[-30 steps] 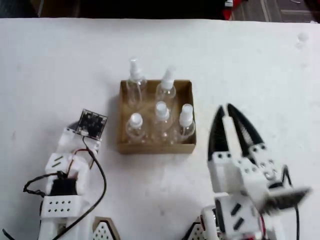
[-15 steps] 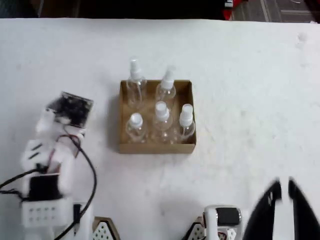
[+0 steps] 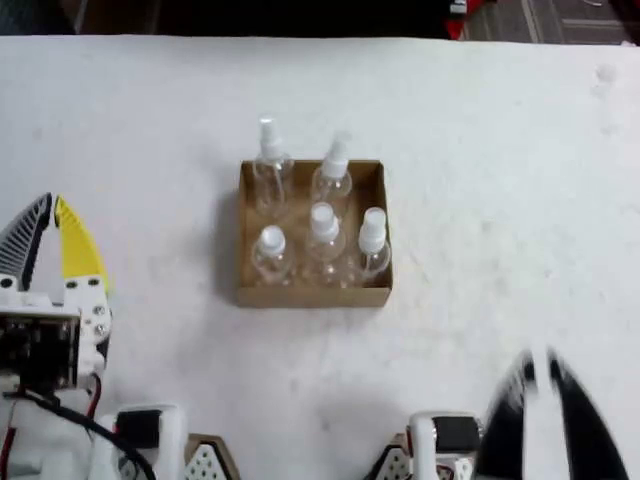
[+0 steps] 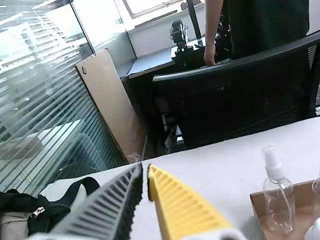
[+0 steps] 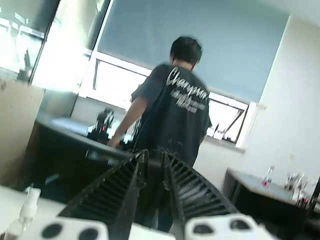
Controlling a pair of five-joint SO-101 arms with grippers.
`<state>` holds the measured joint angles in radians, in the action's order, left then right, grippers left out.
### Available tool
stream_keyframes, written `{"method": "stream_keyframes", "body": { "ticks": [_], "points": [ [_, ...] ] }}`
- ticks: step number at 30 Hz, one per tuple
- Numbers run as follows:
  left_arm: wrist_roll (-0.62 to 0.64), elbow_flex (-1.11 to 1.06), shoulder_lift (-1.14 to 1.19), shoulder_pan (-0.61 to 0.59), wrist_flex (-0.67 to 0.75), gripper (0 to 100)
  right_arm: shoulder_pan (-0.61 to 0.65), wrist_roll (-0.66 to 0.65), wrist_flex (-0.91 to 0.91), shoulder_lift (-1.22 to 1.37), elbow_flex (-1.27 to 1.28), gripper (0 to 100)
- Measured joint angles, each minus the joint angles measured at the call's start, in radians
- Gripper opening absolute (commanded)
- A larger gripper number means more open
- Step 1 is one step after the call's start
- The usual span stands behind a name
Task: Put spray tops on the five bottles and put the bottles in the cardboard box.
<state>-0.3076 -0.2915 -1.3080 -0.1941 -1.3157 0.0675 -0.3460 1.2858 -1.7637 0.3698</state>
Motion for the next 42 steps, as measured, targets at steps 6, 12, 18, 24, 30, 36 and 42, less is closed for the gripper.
{"method": "stream_keyframes", "body": {
  "ticks": [6, 12, 18, 24, 30, 36, 42],
  "points": [
    [-0.074, 0.071, 0.221, 0.000, -0.040, 3, -0.006, 0.000, -0.014, 0.308, 0.115, 3.2],
    [-0.199, 0.315, 0.575, -0.003, -0.373, 3, -0.005, 0.000, 0.270, 0.709, -0.112, 2.9],
    [-0.213, 0.276, 0.623, -0.020, -0.459, 3, -0.077, 0.000, 0.413, 0.971, -0.083, 3.2],
    [-0.212, -0.094, 0.551, -0.021, -0.457, 3, -0.094, 0.000, 0.414, 0.977, 0.117, 2.9],
    [-0.038, -0.362, 0.391, -0.025, -0.327, 3, -0.094, -0.002, 0.411, 0.904, 0.299, 2.8],
    [0.095, -0.715, 0.203, -0.025, -0.124, 2, -0.155, -0.002, 0.269, 0.790, 0.506, 3.0],
    [0.107, -1.016, -0.034, -0.025, -0.012, 3, -0.189, 0.000, 0.043, 0.637, 0.756, 3.1]
  ]
}}
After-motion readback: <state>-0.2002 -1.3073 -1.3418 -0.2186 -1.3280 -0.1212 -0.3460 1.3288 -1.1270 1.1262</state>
